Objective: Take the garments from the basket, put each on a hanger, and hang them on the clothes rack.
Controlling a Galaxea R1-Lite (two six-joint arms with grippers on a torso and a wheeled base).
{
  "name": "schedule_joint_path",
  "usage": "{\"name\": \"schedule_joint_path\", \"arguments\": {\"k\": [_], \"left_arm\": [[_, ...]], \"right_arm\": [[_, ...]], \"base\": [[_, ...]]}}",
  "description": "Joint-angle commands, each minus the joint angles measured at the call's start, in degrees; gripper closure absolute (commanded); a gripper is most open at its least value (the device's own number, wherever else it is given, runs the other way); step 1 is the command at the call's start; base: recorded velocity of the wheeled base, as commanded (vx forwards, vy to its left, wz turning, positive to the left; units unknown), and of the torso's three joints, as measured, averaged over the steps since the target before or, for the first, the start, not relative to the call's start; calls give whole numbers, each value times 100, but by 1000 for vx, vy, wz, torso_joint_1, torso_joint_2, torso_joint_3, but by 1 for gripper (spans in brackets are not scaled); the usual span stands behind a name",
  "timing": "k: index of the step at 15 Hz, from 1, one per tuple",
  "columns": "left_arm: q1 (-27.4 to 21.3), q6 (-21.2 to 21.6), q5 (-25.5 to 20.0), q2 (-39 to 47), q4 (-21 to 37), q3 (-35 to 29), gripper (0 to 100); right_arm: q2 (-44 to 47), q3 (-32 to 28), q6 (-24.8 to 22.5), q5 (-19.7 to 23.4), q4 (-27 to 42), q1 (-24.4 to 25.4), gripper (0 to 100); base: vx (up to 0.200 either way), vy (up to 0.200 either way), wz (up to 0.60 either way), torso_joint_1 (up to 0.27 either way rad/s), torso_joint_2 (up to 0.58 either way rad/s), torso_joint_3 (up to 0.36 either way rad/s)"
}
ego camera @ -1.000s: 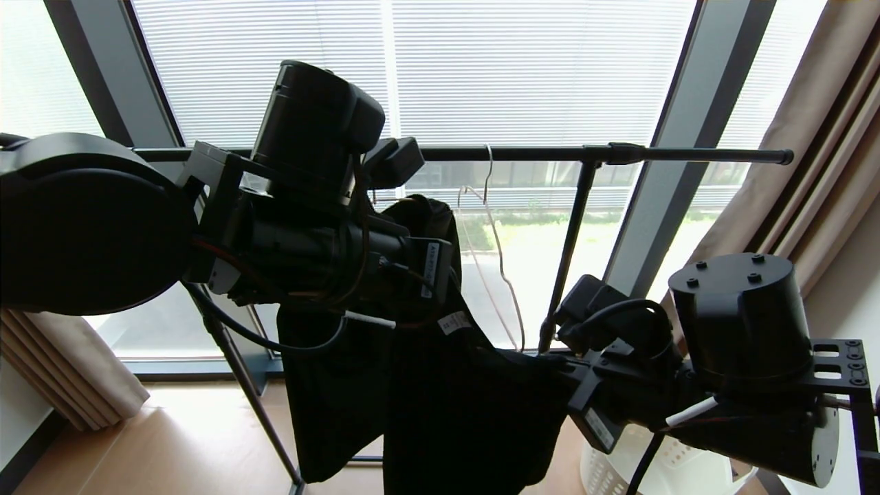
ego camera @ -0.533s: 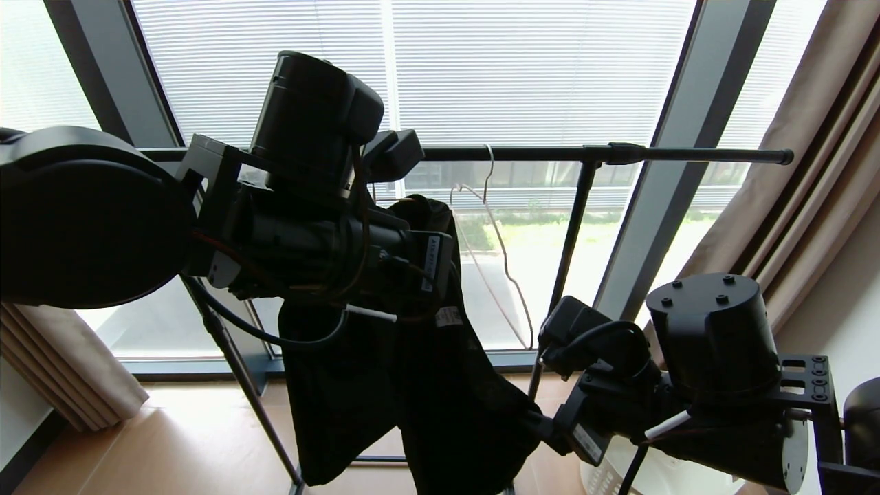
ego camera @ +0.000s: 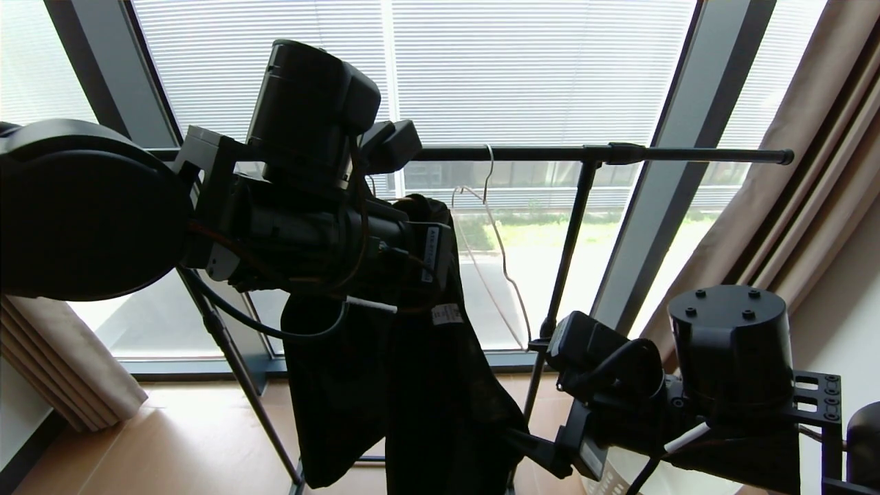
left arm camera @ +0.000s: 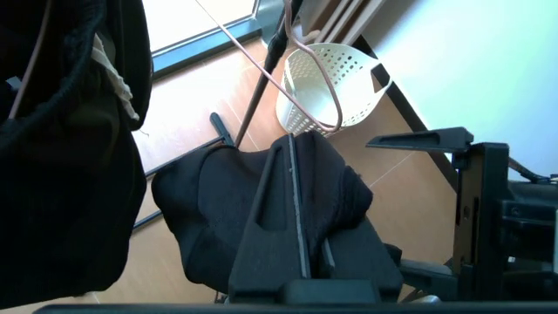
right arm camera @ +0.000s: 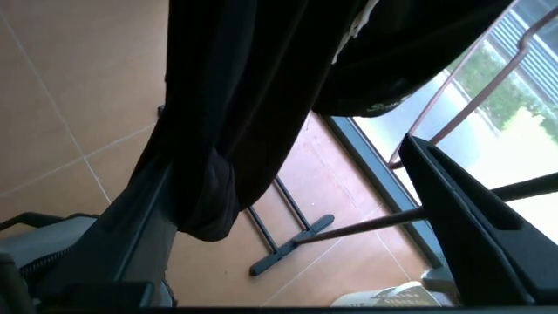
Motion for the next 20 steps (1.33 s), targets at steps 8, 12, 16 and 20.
{"name": "schedule_joint_path", "arguments": {"k": [8, 12, 16, 20], "left_arm": [[77, -4, -4, 6, 1, -32, 100], [68, -4, 57, 6, 10, -23, 100], [51, -4, 66, 6, 10, -15, 100], [51, 14, 66, 6, 10, -15, 100]], "right_arm": [[88, 296, -164, 751, -818, -281, 0], [247, 279, 302, 725, -1390, -245, 0], [739, -284, 1295, -119, -1469, 27, 0], [1099, -697, 1691, -215, -1495, -342, 0]], "base": [[0, 0, 0, 0, 0, 0], [0, 0, 0, 0, 0, 0], [0, 0, 0, 0, 0, 0], [0, 0, 0, 0, 0, 0]]}}
